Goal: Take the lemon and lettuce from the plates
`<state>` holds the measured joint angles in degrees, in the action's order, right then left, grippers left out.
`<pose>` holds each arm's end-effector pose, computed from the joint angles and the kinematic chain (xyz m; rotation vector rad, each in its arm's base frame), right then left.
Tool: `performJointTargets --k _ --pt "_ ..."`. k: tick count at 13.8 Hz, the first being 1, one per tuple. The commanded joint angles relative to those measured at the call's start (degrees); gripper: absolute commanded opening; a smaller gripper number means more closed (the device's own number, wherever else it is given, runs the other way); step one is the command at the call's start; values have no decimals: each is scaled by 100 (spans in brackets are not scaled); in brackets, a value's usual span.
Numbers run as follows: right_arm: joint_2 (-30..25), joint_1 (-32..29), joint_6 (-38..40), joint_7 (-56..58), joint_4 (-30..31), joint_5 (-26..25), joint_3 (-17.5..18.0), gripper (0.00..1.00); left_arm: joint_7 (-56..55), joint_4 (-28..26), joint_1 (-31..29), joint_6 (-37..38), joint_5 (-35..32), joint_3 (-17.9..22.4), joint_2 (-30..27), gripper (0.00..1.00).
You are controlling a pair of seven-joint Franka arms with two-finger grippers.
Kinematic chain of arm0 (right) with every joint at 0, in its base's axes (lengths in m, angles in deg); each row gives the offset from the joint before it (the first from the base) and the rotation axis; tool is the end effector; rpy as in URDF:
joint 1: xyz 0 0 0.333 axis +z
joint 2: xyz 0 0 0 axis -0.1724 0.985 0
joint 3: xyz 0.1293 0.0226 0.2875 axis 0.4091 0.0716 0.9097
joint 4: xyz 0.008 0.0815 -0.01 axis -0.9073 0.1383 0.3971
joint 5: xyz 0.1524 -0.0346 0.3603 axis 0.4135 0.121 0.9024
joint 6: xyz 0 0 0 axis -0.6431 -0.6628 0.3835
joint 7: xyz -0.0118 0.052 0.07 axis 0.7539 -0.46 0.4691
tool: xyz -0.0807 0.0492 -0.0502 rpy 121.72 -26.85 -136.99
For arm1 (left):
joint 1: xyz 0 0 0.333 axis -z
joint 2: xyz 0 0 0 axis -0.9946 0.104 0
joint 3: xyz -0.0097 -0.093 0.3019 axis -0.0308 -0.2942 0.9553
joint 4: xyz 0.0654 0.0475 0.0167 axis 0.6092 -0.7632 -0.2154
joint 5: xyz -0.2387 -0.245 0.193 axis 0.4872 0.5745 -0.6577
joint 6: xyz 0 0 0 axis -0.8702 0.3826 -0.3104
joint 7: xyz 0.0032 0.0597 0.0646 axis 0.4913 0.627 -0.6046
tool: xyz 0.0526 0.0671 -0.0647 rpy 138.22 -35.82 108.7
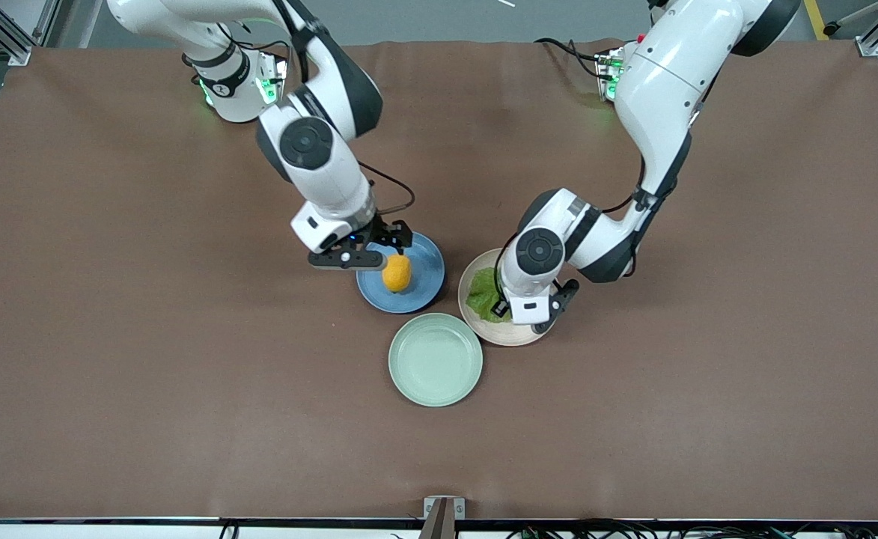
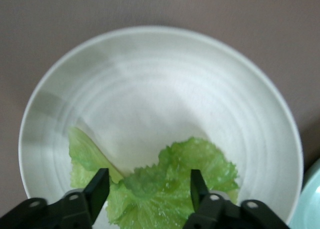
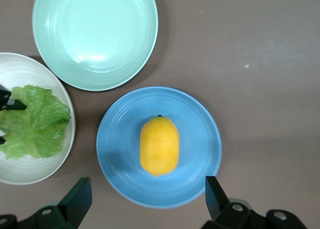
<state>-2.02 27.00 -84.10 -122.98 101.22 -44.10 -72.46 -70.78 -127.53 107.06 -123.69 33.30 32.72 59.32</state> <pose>0.5159 0.3974 0.3312 -3.0244 0.1122 -0.0217 0.5616 -0.3933 0.2009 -2.7854 -1.3483 0.1437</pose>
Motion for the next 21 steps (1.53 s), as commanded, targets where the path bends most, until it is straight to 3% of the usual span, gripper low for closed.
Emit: performJointTargets --k 1,3,4,5,10,13,17,19,20,21 --pt "488 60 -359 11 -64 18 -70 100 -208 80 44 9 -61 22 103 52" --pt "727 147 -510 64 -65 -17 -70 100 -217 80 35 9 -52 22 113 14" --pt "788 148 -510 204 -65 -17 -70 100 -217 88 18 9 -52 31 113 1" --pt "867 148 -536 266 -73 -8 -70 100 -200 97 9 27 -61 31 69 0" --pt "1070 279 -694 267 -82 27 -61 100 11 247 -517 500 -122 83 -492 0" --pt "1211 271 -879 275 -82 27 -70 96 371 247 -1438 589 -149 75 -845 0" --pt "1220 183 -818 485 -82 1 -70 33 1566 159 -2134 572 -402 119 -662 0" --pt "1132 174 -783 627 -82 1 -97 24 1594 150 -2224 528 -544 127 -425 2" --pt "1027 174 -695 627 -82 1 -114 22 1594 150 -2311 528 -562 127 -406 10" --pt "809 130 -416 610 -100 1 -123 21 1602 150 -2381 537 -571 127 -380 41"
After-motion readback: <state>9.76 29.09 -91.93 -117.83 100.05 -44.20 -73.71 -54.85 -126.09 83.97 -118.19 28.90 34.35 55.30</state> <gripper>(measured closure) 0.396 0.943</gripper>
